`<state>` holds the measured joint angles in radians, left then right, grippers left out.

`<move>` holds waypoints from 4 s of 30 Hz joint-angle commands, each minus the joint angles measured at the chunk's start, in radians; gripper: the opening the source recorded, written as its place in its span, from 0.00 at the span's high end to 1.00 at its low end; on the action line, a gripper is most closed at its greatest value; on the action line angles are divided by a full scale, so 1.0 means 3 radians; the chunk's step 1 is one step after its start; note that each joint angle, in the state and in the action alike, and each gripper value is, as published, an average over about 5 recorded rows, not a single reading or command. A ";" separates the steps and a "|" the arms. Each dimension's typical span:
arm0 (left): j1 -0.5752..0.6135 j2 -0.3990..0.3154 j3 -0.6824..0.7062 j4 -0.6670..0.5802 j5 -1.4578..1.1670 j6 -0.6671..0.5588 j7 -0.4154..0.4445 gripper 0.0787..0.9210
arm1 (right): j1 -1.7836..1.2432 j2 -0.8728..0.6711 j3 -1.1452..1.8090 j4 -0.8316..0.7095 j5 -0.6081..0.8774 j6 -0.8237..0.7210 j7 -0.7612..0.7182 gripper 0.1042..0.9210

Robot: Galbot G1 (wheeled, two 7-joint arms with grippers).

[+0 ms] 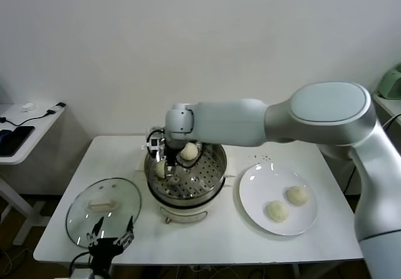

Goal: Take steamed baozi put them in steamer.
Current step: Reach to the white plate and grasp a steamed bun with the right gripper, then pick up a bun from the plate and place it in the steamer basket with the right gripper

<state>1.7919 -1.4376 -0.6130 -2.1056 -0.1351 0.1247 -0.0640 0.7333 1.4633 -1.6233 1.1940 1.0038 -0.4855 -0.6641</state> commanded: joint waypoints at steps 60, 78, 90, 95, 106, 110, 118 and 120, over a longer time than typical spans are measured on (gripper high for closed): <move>0.0031 -0.0046 -0.0008 0.0080 0.0041 0.0027 -0.0012 0.12 | -0.1088 -0.2485 0.0045 0.0805 -0.1621 0.0048 -0.0149 0.12; 0.0009 -0.0055 0.0008 0.0092 0.0042 0.0046 -0.0011 0.12 | -0.1075 -0.2474 0.0045 0.0813 -0.1668 0.0069 -0.0219 0.41; 0.0041 -0.0055 0.0007 0.0012 0.0050 0.0050 -0.0011 0.12 | 0.0173 -0.2292 -0.0401 0.0873 -0.1715 0.0576 -0.0731 0.43; 0.0039 -0.0048 0.0000 -0.0004 0.0058 0.0055 -0.0006 0.12 | 0.0721 -0.1925 -0.0255 0.0725 -0.1710 0.1023 -0.1130 0.43; 0.0025 -0.0026 0.0007 -0.0002 0.0059 0.0065 0.0002 0.12 | 0.1147 -0.0817 0.0298 0.0700 -0.1643 0.2358 -0.1638 0.43; 0.0008 -0.0028 0.0008 0.0020 0.0060 0.0068 0.0004 0.12 | 0.0939 -0.0540 0.0333 0.0883 -0.1885 0.2687 -0.1662 0.43; 0.0013 -0.0026 -0.0016 0.0025 0.0048 0.0074 0.0004 0.12 | 0.0226 -0.0348 0.0357 0.0875 -0.2714 0.3169 -0.1477 0.43; 0.0010 -0.0027 -0.0018 0.0035 0.0048 0.0074 0.0003 0.12 | 0.0081 -0.0308 0.0364 0.0748 -0.2845 0.3275 -0.1429 0.43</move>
<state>1.7948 -1.4463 -0.6179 -2.0977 -0.1198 0.1465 -0.0632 0.8533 1.2790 -1.5365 1.4282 0.2975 0.3349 -1.0896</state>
